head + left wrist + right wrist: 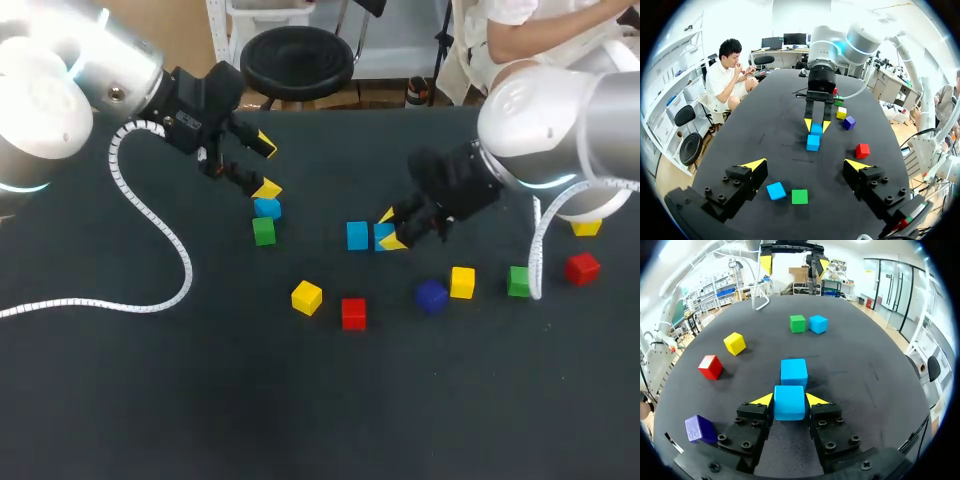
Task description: Place the blue cubes, place green cubes on the blue cubes, place the yellow cubes on the green cubes, then place the red cubes on the yellow cubes, and place purple cube on the red cubes.
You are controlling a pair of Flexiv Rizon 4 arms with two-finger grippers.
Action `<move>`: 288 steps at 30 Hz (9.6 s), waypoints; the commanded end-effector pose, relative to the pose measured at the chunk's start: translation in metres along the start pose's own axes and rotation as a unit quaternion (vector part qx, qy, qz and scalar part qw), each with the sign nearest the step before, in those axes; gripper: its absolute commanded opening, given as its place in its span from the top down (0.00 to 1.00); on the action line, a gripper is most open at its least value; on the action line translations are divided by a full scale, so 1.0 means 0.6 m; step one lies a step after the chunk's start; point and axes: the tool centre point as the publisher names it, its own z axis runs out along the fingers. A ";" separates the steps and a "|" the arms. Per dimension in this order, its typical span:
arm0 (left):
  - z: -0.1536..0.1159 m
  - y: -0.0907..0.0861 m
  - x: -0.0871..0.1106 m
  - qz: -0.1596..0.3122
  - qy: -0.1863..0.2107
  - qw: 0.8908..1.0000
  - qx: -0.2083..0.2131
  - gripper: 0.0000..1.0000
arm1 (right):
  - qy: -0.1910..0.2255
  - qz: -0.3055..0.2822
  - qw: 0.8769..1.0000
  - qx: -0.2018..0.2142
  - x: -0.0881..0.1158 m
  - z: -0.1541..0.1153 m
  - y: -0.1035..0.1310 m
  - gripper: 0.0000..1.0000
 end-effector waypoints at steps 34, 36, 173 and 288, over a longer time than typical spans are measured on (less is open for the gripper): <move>-0.001 -0.001 0.001 0.001 -0.001 1.000 0.000 0.00 | -0.009 -0.002 1.000 -0.007 0.009 0.002 -0.011 1.00; -0.001 -0.001 0.001 0.001 -0.001 1.000 0.000 0.00 | -0.011 -0.001 1.000 -0.006 0.010 0.000 -0.009 1.00; -0.001 -0.001 0.001 0.001 -0.001 1.000 0.000 0.00 | -0.015 -0.010 1.000 0.001 0.008 -0.002 -0.008 1.00; 0.047 0.098 0.053 -0.098 0.063 0.990 -0.085 0.00 | -0.099 -0.060 0.991 0.065 0.005 -0.178 0.022 0.00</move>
